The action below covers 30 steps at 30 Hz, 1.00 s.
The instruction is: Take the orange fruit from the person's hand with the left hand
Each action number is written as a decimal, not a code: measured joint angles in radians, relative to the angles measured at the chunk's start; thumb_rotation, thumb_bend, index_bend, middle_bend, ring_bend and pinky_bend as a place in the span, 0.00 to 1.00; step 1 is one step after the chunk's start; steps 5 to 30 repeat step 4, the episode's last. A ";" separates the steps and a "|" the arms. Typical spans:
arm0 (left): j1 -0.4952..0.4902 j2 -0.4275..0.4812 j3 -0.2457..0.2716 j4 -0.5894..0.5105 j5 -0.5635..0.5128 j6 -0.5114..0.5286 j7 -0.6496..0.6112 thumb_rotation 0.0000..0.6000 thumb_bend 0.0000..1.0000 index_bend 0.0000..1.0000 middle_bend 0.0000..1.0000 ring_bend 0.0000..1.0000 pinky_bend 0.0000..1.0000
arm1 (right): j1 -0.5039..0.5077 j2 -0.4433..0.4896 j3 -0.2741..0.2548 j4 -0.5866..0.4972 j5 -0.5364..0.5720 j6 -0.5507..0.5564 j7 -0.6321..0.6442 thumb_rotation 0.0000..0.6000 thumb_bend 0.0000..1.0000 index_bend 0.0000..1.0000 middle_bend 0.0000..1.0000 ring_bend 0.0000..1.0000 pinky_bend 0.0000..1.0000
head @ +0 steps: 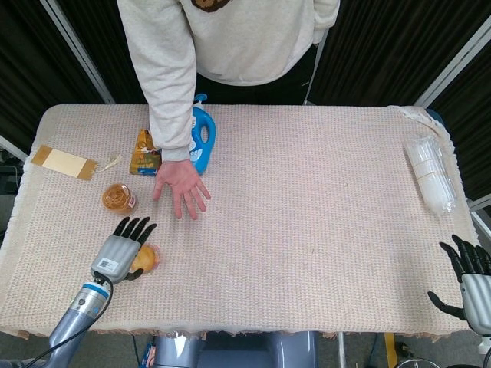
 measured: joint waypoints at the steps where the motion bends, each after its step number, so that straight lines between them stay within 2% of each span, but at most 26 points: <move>1: 0.009 0.010 -0.001 -0.008 0.017 0.016 -0.014 1.00 0.24 0.05 0.00 0.00 0.00 | 0.000 0.000 0.000 0.000 -0.001 0.000 -0.001 1.00 0.11 0.12 0.00 0.00 0.00; 4: 0.053 0.053 0.007 -0.031 0.086 0.079 -0.063 1.00 0.24 0.05 0.00 0.00 0.00 | 0.001 -0.001 0.000 -0.001 -0.003 0.001 -0.004 1.00 0.11 0.12 0.00 0.00 0.00; 30: 0.053 0.053 0.007 -0.031 0.086 0.079 -0.063 1.00 0.24 0.05 0.00 0.00 0.00 | 0.001 -0.001 0.000 -0.001 -0.003 0.001 -0.004 1.00 0.11 0.12 0.00 0.00 0.00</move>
